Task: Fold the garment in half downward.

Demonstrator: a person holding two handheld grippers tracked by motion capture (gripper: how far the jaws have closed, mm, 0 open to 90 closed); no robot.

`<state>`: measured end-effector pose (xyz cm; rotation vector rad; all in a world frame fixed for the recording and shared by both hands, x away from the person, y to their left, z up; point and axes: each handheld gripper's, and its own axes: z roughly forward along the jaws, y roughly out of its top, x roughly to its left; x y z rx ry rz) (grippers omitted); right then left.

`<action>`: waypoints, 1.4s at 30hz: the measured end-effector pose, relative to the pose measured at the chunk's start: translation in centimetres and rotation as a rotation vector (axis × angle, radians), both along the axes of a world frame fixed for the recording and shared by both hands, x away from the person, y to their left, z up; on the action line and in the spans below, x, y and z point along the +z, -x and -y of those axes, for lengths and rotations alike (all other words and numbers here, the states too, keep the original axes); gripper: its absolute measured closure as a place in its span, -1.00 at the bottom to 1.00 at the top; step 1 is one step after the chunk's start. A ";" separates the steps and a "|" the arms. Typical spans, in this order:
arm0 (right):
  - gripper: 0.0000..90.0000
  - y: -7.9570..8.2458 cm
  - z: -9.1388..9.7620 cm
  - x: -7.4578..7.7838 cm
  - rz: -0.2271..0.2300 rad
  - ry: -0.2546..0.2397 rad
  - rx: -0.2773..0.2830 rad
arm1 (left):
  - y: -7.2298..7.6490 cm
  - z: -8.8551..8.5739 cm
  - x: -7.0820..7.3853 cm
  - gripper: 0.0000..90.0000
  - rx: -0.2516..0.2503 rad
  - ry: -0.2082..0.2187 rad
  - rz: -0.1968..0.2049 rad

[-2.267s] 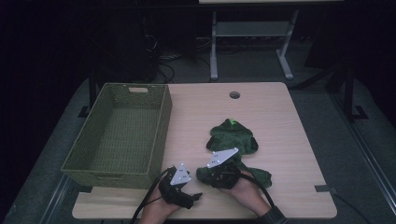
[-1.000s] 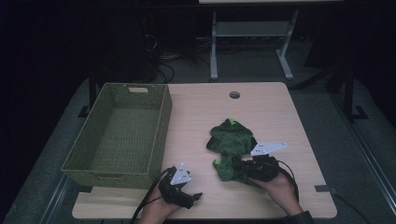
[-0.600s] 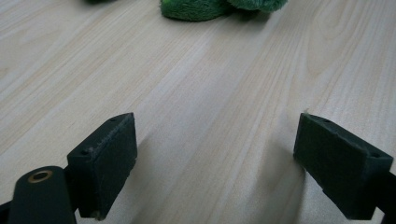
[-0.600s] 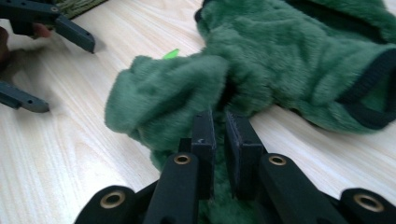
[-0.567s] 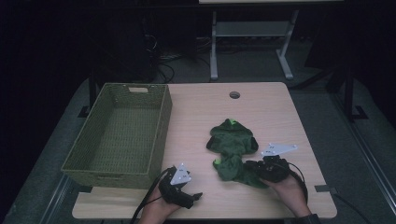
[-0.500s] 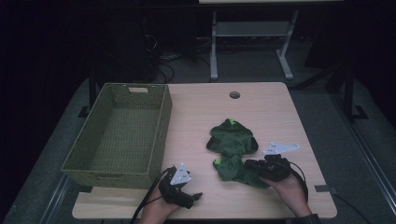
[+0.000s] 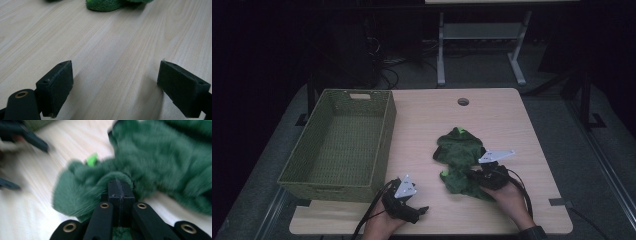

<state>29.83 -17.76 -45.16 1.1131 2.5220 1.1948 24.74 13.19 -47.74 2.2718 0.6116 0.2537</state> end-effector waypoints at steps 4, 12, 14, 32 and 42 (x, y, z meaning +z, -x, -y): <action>0.98 -0.2 -0.2 -0.7 -0.026 0.030 -0.001 | 0.0 0.0 0.0 -0.72 0.000 -0.001 0.000; 0.69 0.6 1.9 0.8 0.040 0.009 -0.027 | 0.0 0.0 0.0 -0.72 0.001 -0.001 0.001; 0.59 0.9 2.6 1.2 0.053 0.004 -0.042 | 0.0 0.0 0.0 -0.72 0.001 -0.001 0.001; 0.10 3.7 7.4 1.2 0.068 -0.016 -0.118 | -0.1 -0.1 0.0 -0.72 -0.009 -0.001 0.001; -0.07 5.7 9.5 0.6 0.057 0.029 -0.156 | -0.1 -0.1 0.0 -0.72 -0.009 -0.001 0.001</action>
